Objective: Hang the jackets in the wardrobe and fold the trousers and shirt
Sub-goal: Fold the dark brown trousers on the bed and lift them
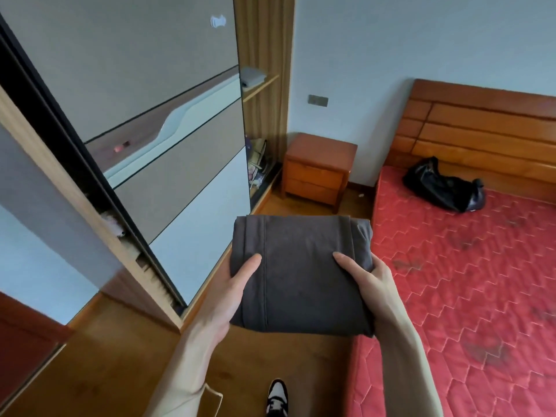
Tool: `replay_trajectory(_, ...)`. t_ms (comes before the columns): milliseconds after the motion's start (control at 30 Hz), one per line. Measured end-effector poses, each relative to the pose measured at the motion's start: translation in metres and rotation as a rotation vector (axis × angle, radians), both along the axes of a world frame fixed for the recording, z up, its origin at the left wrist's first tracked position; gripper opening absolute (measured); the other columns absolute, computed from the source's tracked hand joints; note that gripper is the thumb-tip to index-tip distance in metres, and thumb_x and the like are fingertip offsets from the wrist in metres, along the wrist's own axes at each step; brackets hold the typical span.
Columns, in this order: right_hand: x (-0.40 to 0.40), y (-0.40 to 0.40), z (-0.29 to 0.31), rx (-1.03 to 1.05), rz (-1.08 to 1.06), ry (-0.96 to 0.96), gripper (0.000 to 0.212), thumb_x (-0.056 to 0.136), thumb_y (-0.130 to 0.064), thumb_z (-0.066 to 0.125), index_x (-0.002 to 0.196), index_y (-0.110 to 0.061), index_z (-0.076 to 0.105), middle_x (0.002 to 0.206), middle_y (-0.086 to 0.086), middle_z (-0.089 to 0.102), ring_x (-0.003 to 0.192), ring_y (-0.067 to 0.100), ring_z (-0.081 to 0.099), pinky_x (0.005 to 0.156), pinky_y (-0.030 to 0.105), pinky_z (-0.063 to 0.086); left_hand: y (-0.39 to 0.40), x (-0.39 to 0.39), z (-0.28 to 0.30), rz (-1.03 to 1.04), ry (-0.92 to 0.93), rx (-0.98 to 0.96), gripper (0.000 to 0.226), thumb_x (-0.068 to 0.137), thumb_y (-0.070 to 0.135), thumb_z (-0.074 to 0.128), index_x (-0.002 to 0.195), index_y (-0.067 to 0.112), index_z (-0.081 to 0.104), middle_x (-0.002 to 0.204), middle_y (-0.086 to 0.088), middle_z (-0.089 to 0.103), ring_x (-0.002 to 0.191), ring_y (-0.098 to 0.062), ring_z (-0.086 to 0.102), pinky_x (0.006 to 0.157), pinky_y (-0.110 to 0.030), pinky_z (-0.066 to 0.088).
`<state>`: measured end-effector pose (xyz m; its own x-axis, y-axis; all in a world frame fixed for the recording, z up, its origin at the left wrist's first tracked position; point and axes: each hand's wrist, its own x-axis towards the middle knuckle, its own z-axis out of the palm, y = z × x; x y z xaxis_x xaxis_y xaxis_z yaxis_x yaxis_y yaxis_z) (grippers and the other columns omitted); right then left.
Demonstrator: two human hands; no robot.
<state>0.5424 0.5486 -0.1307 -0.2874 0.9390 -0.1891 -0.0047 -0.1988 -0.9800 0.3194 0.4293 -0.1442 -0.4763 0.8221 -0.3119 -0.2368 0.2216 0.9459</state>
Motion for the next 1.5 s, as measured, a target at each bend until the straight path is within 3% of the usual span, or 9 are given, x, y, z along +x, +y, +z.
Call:
replay_trajectory(133,-0.020,0.075,0.011,0.012,-0.019,0.027,0.038,0.085,-0.036,0.085,0.116,-0.019,0.073,0.102,0.001,0.081,0.092,0.019,0.079,0.067,0.024,0.062,0.079,-0.023,0.010,-0.022,0.037,0.007,0.056,0.081,0.067,0.074,0.133,0.056,0.055,0.123,0.028,0.068,0.114,-0.006,0.067,0.072,-0.018,0.060)
replay_trajectory(433,-0.084,0.193,0.026,0.032,0.007,0.072,0.039,0.087,-0.031,0.083,0.123,-0.023,0.069,0.109,0.000,0.080,0.097,0.020,0.079,0.076,0.032,0.065,0.201,-0.088,0.021,0.006,0.112,-0.001,0.064,0.067,0.077,0.078,0.122,0.056,0.054,0.127,0.028,0.063,0.117,-0.007,0.064,0.082,-0.020,0.057)
replay_trajectory(600,-0.125,0.249,0.024,0.032,0.002,0.076,0.039,0.087,-0.031,0.083,0.123,-0.024,0.069,0.108,-0.001,0.080,0.095,0.019,0.079,0.071,0.026,0.063,0.258,-0.126,0.016,0.026,0.117,-0.031,0.081,0.074,0.073,0.076,0.144,0.044,0.048,0.140,0.014,0.060,0.126,-0.018,0.061,0.106,-0.049,0.054)
replay_trajectory(733,-0.163,0.305,0.021,0.031,-0.017,0.070,0.045,0.086,-0.034,0.083,0.127,-0.024,0.067,0.111,-0.001,0.080,0.099,0.019,0.078,0.077,0.032,0.065,0.321,-0.167,0.013,0.022,0.127,-0.008,0.085,0.073,0.066,0.071,0.150,0.038,0.047,0.144,0.008,0.060,0.129,-0.023,0.060,0.109,-0.054,0.052)
replay_trajectory(933,-0.229,0.399,0.036,0.047,-0.052,0.061,0.046,0.085,-0.039,0.083,0.127,-0.026,0.067,0.112,-0.001,0.079,0.100,0.019,0.078,0.079,0.033,0.065,0.420,-0.234,0.024,-0.025,0.084,0.050,0.083,0.071,0.071,0.075,0.145,0.043,0.051,0.139,0.013,0.063,0.125,-0.019,0.063,0.105,-0.050,0.055)
replay_trajectory(1067,-0.270,0.457,0.049,0.021,-0.072,0.093,0.041,0.090,-0.043,0.078,0.127,-0.030,0.067,0.111,-0.002,0.080,0.099,0.019,0.078,0.073,0.029,0.064,0.482,-0.280,0.037,-0.061,0.076,0.100,0.059,0.076,0.067,0.075,0.130,0.052,0.056,0.119,0.024,0.071,0.114,-0.012,0.068,0.083,-0.029,0.063)
replay_trajectory(1200,-0.289,0.509,0.061,0.056,-0.098,0.081,0.052,0.087,-0.051,0.080,0.134,-0.037,0.062,0.119,-0.004,0.077,0.103,0.018,0.077,0.082,0.037,0.063,0.538,-0.307,0.042,-0.065,0.101,0.150,0.074,0.073,0.068,0.072,0.141,0.050,0.051,0.129,0.019,0.067,0.117,-0.015,0.067,0.093,-0.042,0.062)
replay_trajectory(1300,-0.292,0.537,0.060,0.095,-0.043,0.060,0.058,0.081,-0.063,0.080,0.134,-0.047,0.061,0.122,-0.013,0.075,0.108,0.010,0.075,0.081,0.026,0.063,0.573,-0.316,0.040,-0.092,0.106,0.143,0.079,0.073,0.068,0.070,0.146,0.048,0.047,0.135,0.016,0.063,0.121,-0.018,0.065,0.097,-0.048,0.060)
replay_trajectory(1500,-0.291,0.595,0.031,0.105,-0.078,0.027,0.050,0.083,-0.060,0.081,0.128,-0.051,0.063,0.122,-0.016,0.074,0.110,0.006,0.073,0.086,0.026,0.062,0.652,-0.313,0.016,-0.151,0.107,0.090,0.067,0.066,0.076,0.071,0.128,0.062,0.051,0.128,0.024,0.063,0.116,-0.009,0.063,0.081,-0.025,0.059)
